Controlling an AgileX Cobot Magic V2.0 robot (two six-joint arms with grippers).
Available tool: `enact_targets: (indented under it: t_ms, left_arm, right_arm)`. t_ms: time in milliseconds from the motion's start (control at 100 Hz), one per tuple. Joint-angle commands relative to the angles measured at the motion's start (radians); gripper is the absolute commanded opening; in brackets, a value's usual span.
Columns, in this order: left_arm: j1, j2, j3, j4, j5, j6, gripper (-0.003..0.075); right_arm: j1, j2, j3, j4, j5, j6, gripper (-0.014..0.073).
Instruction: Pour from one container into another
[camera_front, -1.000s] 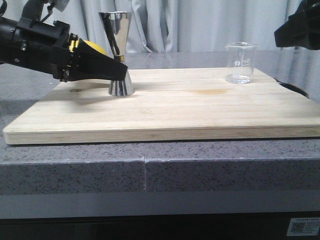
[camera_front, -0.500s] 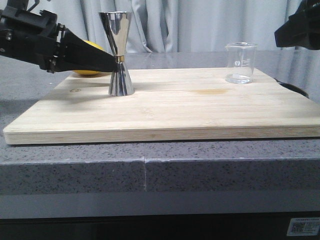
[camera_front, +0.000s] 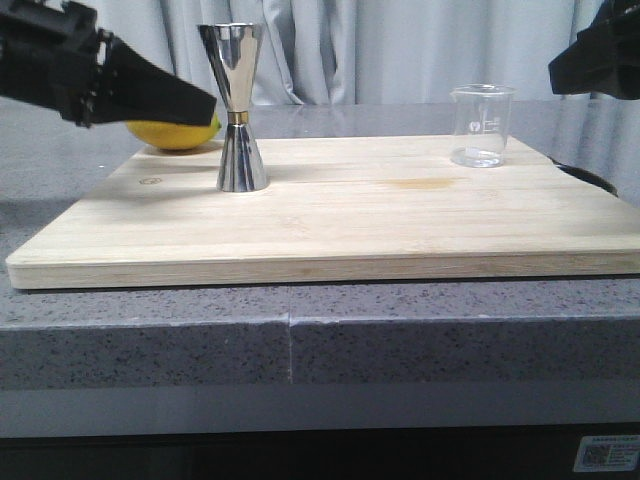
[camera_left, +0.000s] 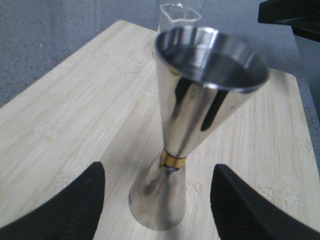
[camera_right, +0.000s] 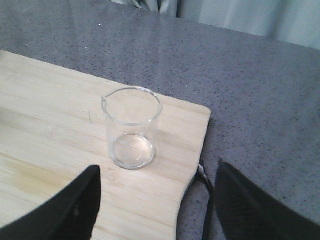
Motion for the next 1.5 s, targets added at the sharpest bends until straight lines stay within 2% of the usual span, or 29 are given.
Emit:
enact_targets:
  t_ms: [0,400,620,710,860,970,1060,1220,1350,1420,1490]
  left_arm:
    - [0.014,-0.080,-0.020,-0.057,0.106,-0.016,0.0433]
    - [0.141,-0.238,-0.020,-0.025,0.106,-0.104,0.0433]
    - [0.234,-0.345,-0.020,-0.083,0.073,-0.146,0.0430]
    - [0.264,-0.397,-0.020,-0.083,-0.004,-0.167,0.0430]
    - [0.310,-0.487,-0.020,-0.083,-0.222,-0.260,0.0430]
    - [0.336,-0.550,-0.020,-0.092,-0.307,-0.284,0.0430]
    - [0.343,-0.605,-0.020,-0.095,-0.433,-0.336,0.0426]
    - [0.343,-0.706,-0.020,-0.084,-0.676,-0.428,0.0383]
    - [0.343,-0.775,-0.018,-0.058,-0.724,-0.462,0.0377]
    - [0.343,-0.812,-0.002,-0.048,-0.724,-0.462,0.0377]
    - [0.343,-0.852,0.024,-0.036,-0.739,-0.465,0.0377]
  right_arm:
    - [0.000,-0.026,-0.025,0.006,-0.079,0.000,0.0439]
    - [0.000,-0.026,-0.025,0.006,-0.079,0.000,0.0440]
    - [-0.018,-0.031,-0.049,0.006,-0.076,0.000,0.0440]
    - [-0.046,-0.032,-0.076,0.006,-0.069,-0.001,0.0439]
    - [-0.108,-0.051,-0.125,0.006,-0.020,-0.001,0.0439]
    - [-0.165,-0.075,-0.167,0.006,0.014,-0.005,0.0439]
    - [-0.217,-0.102,-0.196,0.006,0.034,-0.009,0.0439]
    - [-0.295,-0.157,-0.283,0.006,0.183,-0.009,0.0437]
    - [-0.320,-0.208,-0.361,-0.055,0.331,-0.009,0.0385]
    - [-0.320,-0.248,-0.376,-0.105,0.337,-0.009,0.0340]
    - [-0.320,-0.292,-0.378,-0.125,0.323,-0.009,0.0331]
